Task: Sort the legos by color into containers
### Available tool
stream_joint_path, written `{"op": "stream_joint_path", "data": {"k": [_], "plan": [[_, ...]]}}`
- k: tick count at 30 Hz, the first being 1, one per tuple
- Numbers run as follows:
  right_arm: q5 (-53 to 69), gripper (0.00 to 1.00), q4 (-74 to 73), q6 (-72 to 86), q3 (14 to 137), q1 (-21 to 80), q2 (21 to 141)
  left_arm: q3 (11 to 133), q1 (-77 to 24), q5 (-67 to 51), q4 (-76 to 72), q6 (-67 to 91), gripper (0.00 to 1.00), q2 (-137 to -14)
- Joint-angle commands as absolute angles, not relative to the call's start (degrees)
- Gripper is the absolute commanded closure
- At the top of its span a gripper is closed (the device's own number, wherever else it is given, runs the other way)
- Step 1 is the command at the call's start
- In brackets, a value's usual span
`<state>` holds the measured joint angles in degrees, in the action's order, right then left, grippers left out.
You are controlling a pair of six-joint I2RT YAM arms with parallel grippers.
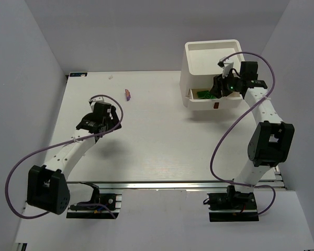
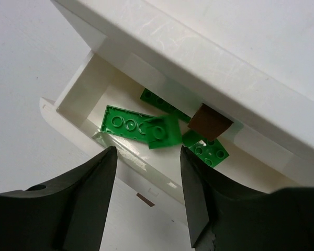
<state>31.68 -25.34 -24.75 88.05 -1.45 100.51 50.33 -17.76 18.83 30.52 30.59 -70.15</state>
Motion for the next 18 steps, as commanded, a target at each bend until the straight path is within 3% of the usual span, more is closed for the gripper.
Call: {"op": "stream_joint_path", "data": {"k": [1,5,10,12,18], "plan": [[32.60,0.42,-24.35,-22.33,91.93,-1.58,98.62,53.87,-13.37,16.71,32.96,27.16,0.09,-72.42],[35.41,0.47,-26.45,-22.85,93.69,-1.67,97.39,55.90,-8.18,14.07,33.75,25.49,0.09,-75.75],[48.40,0.64,-30.32,-28.21,92.47,-1.67,93.79,56.34,-0.64,8.81,33.32,26.19,0.09,-79.88],[50.35,0.64,-29.54,-27.95,90.18,-1.50,92.82,56.34,1.22,6.43,33.75,28.72,0.09,-80.94],[50.01,0.53,-24.53,-24.88,86.14,-1.67,90.62,54.94,4.30,4.31,38.05,42.59,0.10,-82.53]]}}
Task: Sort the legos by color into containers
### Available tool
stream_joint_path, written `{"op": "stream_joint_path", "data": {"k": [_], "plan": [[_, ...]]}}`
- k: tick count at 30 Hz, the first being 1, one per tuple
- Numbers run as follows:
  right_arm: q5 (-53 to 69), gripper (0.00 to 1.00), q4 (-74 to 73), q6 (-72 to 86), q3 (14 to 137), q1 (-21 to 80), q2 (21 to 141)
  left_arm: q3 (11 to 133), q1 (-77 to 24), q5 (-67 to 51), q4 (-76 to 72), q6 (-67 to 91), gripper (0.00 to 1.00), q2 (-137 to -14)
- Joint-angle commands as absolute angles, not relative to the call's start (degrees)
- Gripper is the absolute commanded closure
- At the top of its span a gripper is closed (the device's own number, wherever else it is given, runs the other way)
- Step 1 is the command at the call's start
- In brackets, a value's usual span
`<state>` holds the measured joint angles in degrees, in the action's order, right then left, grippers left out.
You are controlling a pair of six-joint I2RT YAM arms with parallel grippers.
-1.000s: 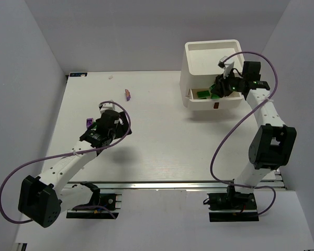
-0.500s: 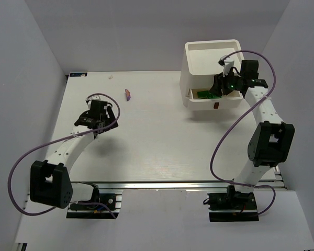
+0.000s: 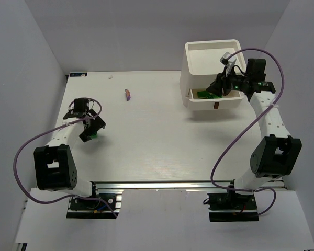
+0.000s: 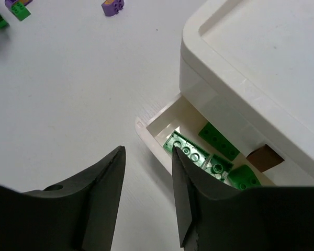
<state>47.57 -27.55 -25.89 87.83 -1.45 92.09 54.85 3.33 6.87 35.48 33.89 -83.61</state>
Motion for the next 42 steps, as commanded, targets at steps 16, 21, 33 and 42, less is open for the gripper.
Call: {"op": "stream_joint_path", "data": {"k": [16,21,33,42], "plan": [[50.36,0.53,-19.78,-21.97,85.34,-1.67,90.79,57.73,7.55,10.10,37.44,59.68,0.10,-93.59],[50.27,0.53,-19.51,-21.53,84.73,-1.76,90.35,63.54,8.08,12.21,41.21,60.64,0.11,-99.75],[49.66,0.52,-18.72,-20.92,84.11,-1.76,89.91,64.96,8.61,13.54,45.70,62.58,0.39,-102.83],[49.40,0.52,-18.72,-21.45,83.85,-1.76,88.86,63.29,6.94,5.66,42.81,53.62,1.00,-95.02]]}}
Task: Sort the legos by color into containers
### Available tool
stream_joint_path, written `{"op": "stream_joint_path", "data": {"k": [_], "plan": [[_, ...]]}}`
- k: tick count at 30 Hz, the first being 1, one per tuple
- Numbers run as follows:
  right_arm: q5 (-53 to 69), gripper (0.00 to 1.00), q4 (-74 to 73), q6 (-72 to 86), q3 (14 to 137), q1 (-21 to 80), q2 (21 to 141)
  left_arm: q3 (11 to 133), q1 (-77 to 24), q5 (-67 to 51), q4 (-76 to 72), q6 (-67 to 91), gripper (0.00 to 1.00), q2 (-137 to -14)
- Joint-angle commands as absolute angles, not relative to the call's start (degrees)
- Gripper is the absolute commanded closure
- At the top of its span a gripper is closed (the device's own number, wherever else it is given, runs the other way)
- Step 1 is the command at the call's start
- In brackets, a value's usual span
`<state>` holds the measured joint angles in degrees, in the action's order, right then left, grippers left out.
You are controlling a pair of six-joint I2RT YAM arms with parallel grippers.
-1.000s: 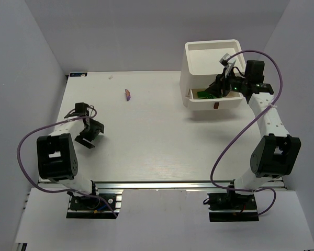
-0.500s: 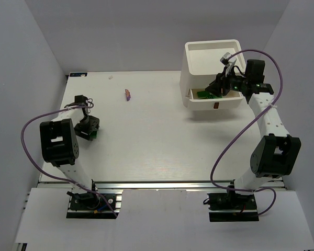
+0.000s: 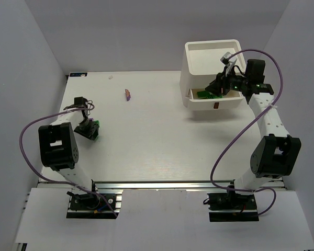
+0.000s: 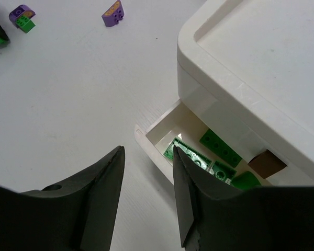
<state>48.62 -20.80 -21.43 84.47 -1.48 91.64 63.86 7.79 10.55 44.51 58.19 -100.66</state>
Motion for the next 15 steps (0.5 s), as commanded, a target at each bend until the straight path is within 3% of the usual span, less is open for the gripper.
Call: {"op": "stream_joint_path", "data": {"k": [1,6,7,8,9,12,13,15], "plan": [[49.05,0.52,-17.15,-21.10,83.33,-1.76,88.51,60.93,6.33,3.54,41.32,52.83,1.00,-92.23],[41.85,0.50,-7.32,-16.45,75.69,-1.67,83.59,53.01,2.73,-14.03,23.94,46.41,1.00,-81.67],[39.66,0.44,-5.21,-15.04,74.28,-1.67,82.63,51.43,1.77,-23.37,17.73,45.88,1.00,-79.21],[36.94,0.31,-0.75,-13.38,72.88,-1.76,80.88,49.50,-0.94,-27.12,6.62,45.01,1.00,-78.49],[32.13,0.11,2.60,-11.10,70.08,-1.76,80.16,49.83,-2.62,-29.77,2.94,44.22,1.00,-78.57],[32.60,0.11,4.49,-10.90,69.25,-2.28,79.45,57.11,-10.00,-33.83,-1.39,38.25,1.00,-83.39],[35.39,0.15,3.44,-11.42,70.04,-2.29,80.15,59.48,-13.33,-35.40,-1.75,35.71,1.00,-87.58],[37.61,0.57,0.10,-10.99,72.84,-2.46,81.38,68.52,-16.94,-36.03,-1.32,32.45,1.00,-91.82]]}}
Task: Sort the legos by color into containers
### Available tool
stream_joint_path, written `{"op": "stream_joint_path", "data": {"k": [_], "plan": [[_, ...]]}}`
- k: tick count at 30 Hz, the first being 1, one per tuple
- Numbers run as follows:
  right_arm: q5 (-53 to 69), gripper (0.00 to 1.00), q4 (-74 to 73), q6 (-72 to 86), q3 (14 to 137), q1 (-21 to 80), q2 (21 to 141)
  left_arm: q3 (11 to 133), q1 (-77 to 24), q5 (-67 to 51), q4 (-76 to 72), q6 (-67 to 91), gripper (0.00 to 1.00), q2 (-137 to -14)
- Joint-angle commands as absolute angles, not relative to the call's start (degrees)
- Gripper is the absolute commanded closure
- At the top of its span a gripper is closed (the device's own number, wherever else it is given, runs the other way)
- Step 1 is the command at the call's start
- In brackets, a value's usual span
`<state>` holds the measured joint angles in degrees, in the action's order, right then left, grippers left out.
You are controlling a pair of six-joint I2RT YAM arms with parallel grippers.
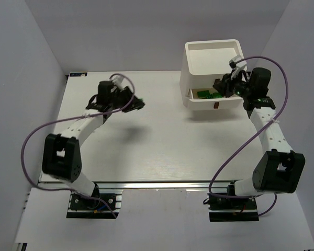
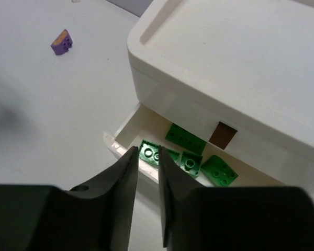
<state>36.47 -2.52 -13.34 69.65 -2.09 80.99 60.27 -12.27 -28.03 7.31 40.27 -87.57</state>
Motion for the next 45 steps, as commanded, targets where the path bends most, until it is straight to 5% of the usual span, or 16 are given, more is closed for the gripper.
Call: {"op": "stream_joint_path", "data": {"k": [1,2,13,22,35,45], "plan": [[38.31,0.79,-2.09,-9.94,73.73,-2.72,82.34,71.51,-18.62,-36.38,-0.80,28.60,1.00,-94.02],[38.58,1.00,-2.81,-9.50,74.44,-2.81,82.53,74.85,-21.50,-36.13,-0.36,26.82,1.00,-97.70],[34.01,1.00,-3.52,-5.89,73.39,-5.36,79.63,105.43,-29.43,-35.60,-7.64,8.53,1.00,-118.36],[33.66,1.00,-2.37,-4.75,71.81,-6.94,78.66,116.53,-35.15,-27.95,-10.47,7.39,1.00,-129.28],[35.15,1.00,-2.02,-4.04,70.84,-7.82,78.92,116.90,-38.76,-24.61,-12.04,6.41,1.00,-130.26],[34.28,1.00,-5.80,-6.33,72.51,-7.73,81.12,101.35,-39.29,-25.39,-17.57,8.70,1.00,-118.92]]}}
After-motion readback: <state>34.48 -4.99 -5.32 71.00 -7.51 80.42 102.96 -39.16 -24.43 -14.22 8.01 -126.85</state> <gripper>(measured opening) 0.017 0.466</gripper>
